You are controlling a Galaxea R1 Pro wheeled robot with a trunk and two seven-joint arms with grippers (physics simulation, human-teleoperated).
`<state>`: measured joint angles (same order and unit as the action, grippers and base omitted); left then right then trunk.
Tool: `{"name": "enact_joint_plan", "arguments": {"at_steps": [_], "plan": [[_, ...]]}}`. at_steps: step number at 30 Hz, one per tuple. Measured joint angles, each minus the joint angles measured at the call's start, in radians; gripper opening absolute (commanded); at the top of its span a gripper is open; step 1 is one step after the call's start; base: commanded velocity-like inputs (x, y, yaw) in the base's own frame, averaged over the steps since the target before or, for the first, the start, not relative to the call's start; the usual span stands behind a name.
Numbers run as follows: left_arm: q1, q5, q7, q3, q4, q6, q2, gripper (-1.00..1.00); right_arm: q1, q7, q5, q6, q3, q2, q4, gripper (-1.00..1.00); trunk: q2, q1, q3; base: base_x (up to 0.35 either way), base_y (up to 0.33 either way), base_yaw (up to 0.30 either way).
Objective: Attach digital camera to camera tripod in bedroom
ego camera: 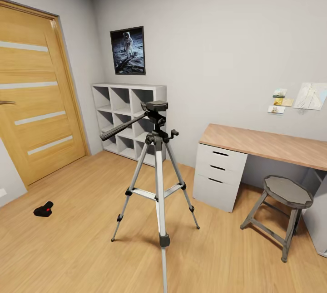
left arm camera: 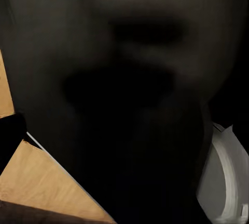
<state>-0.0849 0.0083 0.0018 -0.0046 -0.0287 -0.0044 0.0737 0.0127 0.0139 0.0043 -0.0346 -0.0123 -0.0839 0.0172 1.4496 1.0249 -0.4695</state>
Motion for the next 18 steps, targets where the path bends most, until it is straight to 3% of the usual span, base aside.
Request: {"name": "enact_joint_plan", "arguments": {"at_steps": [13,18], "plan": [[-0.016,0.0,0.001,0.001,0.0,0.0,-0.005,1.0,-0.001,0.0,0.0,0.0,0.0,-0.005,0.0,1.0,0.0,0.0,0.0,0.0,0.0,0.001],[-0.016,0.0,0.001,0.0,-0.001,0.0,-0.005,1.0,-0.001,0.0,0.0,0.0,0.0,-0.005,0.0,1.0,0.0,0.0,0.0,0.0,0.0,0.094]]}}
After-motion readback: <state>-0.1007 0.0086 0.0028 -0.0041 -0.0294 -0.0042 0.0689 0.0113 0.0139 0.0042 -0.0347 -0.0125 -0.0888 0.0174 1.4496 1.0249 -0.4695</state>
